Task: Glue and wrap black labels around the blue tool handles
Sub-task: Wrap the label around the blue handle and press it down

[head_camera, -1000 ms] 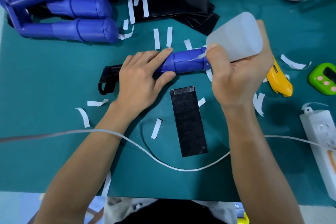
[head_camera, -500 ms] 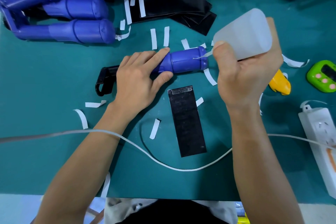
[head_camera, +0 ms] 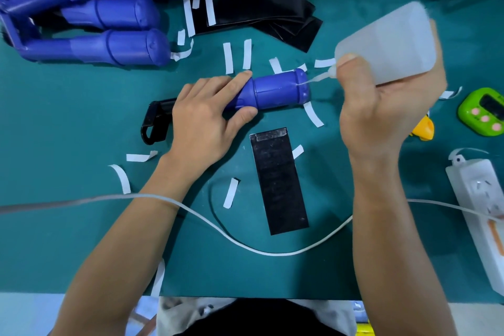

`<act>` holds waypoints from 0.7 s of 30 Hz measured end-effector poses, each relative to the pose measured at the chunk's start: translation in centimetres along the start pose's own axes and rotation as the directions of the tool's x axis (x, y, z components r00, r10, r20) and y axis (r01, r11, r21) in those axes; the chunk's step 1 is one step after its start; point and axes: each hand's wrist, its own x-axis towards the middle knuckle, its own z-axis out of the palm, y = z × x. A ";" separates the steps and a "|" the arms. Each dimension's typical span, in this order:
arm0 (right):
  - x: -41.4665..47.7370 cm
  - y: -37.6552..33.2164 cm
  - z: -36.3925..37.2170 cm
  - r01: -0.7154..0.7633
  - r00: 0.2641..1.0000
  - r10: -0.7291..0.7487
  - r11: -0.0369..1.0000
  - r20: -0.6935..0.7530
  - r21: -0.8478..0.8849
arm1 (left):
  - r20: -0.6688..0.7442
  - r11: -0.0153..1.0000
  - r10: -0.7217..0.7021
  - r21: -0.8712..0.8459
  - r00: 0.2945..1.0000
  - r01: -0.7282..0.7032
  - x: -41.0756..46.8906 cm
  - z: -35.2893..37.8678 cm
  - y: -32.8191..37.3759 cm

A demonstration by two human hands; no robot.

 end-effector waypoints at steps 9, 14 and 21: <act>3.1 0.5 -2.9 -0.576 0.778 0.623 0.660 0.077 0.482 | 0.007 1.000 -0.010 0.009 1.000 0.010 0.0 -0.1 0.2; 5.8 -0.9 -4.3 -0.322 0.849 0.492 0.770 0.192 -0.551 | -0.004 1.000 -0.007 0.010 1.000 0.007 0.0 0.1 0.0; 5.6 -2.6 0.3 0.498 0.793 0.416 -0.023 0.445 -0.867 | 0.000 1.000 -0.010 0.008 1.000 0.010 -0.1 0.1 -0.1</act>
